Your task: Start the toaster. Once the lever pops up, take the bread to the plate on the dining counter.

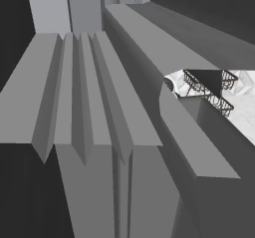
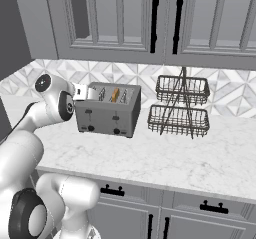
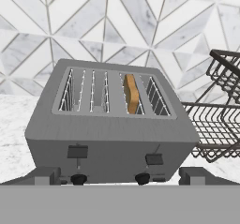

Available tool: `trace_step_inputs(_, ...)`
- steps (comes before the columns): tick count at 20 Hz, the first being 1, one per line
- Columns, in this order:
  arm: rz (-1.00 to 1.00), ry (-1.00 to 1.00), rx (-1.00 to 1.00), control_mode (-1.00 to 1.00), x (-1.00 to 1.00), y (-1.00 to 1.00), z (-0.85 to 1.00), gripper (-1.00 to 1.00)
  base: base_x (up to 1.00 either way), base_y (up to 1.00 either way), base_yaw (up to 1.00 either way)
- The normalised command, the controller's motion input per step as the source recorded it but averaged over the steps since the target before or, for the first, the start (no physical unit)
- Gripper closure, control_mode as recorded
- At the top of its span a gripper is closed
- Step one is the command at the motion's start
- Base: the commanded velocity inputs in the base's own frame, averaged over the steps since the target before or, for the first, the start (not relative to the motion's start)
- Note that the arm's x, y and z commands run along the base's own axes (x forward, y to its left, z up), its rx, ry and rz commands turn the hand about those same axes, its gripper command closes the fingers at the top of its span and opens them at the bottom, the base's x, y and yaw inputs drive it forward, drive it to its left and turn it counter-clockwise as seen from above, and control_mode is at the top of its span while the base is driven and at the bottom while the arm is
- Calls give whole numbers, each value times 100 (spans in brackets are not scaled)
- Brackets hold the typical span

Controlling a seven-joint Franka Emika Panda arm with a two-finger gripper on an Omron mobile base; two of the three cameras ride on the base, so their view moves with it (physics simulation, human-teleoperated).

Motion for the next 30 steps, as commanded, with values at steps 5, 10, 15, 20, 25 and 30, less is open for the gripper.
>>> trace_step_inputs(5,0,0,0,-100,0,0,0,-100,0,0,0)
trace_step_inputs(10,0,0,0,-100,0,0,0,-100,0,0,0)
trace_step_inputs(15,0,0,0,-100,0,0,0,-100,0,0,0)
trace_step_inputs(20,0,0,0,-100,0,0,0,-100,0,0,0)
trace_step_inputs(25,0,0,0,-100,0,0,0,-100,0,0,0)
trace_step_inputs(30,0,0,0,-100,0,0,0,-100,0,0,0)
